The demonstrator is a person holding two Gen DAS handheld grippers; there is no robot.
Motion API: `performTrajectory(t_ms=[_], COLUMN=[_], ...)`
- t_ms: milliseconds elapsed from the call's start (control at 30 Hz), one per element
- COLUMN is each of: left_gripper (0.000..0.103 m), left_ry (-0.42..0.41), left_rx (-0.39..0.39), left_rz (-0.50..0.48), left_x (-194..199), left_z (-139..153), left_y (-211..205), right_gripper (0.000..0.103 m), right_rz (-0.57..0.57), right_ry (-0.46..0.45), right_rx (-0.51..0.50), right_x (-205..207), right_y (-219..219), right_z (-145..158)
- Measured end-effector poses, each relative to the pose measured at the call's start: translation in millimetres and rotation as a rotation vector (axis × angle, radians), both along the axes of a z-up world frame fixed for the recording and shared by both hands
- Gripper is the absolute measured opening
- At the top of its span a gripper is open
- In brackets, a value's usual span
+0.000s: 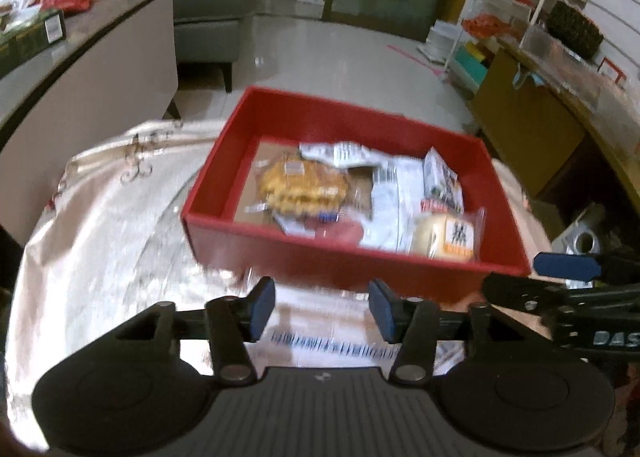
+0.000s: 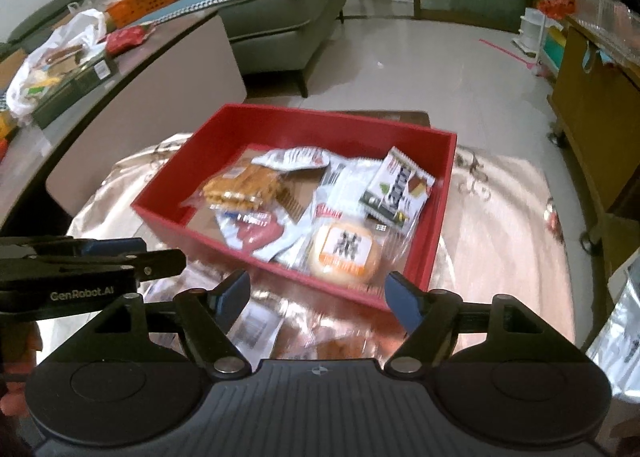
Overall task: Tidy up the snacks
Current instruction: 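Move both open grippers back over the remaining snacks beside the box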
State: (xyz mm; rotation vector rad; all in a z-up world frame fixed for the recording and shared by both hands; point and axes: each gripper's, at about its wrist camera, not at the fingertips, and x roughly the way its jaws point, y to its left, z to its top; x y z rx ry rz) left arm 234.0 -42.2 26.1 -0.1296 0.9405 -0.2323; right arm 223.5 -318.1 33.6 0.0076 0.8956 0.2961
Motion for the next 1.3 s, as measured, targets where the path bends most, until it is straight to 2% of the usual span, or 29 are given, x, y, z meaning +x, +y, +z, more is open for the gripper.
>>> performTrajectory(t_ms=[133, 233, 333, 467, 633, 700, 767, 833, 933, 967, 1033, 1100, 1167, 1300], left_gripper=[0.046, 0.046, 0.046, 0.049, 0.051, 0.057, 0.059, 0.057, 0.058, 0.059, 0.061, 0.067, 0.070, 0.070], left_ry=[0.049, 0.108, 0.103, 0.085, 0.062, 0.097, 0.140, 0.176, 0.113, 0.067, -0.032, -0.076, -0.054, 0.002], left_rx=[-0.026, -0.078, -0.099, -0.086, 0.015, 0.046, 0.024, 0.037, 0.030, 0.044, 0.133, 0.201, 0.233, 0.253], left_rz=[0.020, 0.031, 0.051, 0.036, -0.063, -0.082, -0.099, -0.146, -0.235, -0.284, -0.357, -0.434, -0.532, -0.635], left_x=[5.9, 15.6, 20.9, 25.6, -1.7, -19.5, -41.6, -57.9, -75.9, -78.2, -75.2, -61.1, -39.5, -16.8], left_z=[-15.4, -28.5, -33.6, -38.1, -37.8, -42.8, -49.5, -49.8, -29.7, -19.5, -3.5, 3.8, 2.3, -10.4], left_y=[7.9, 11.7, 9.8, 4.0, 0.0, 1.4, 6.1, 5.1, 0.0, -4.3, -17.7, -30.6, -43.1, -58.9], right_gripper=[0.082, 0.082, 0.082, 0.082, 0.084, 0.084, 0.085, 0.085, 0.086, 0.086, 0.087, 0.088, 0.088, 0.088], right_rz=[0.004, 0.010, 0.014, 0.022, 0.035, 0.034, 0.037, 0.046, 0.049, 0.050, 0.048, 0.045, 0.039, 0.019], right_ry=[0.013, 0.025, 0.037, 0.054, 0.060, 0.060, 0.054, 0.044, 0.034, 0.029, 0.014, 0.008, 0.009, 0.032], right_rx=[0.011, 0.015, 0.015, 0.012, 0.029, 0.045, 0.062, 0.071, 0.095, 0.098, 0.104, 0.124, 0.131, 0.133], right_x=[-13.0, -18.2, -19.6, -16.6, -13.9, -14.1, -16.6, -20.5, -28.6, -31.6, -37.4, -41.4, -42.6, -37.7], right_y=[-1.6, -3.1, -3.9, -2.3, -1.2, -2.6, -3.4, -4.5, -9.8, -12.0, -17.0, -23.6, -29.9, -41.1], right_z=[-2.0, -4.8, -8.3, -13.5, -12.6, -10.3, -6.7, -2.7, 3.8, 6.2, 11.4, 14.0, 13.7, 7.6])
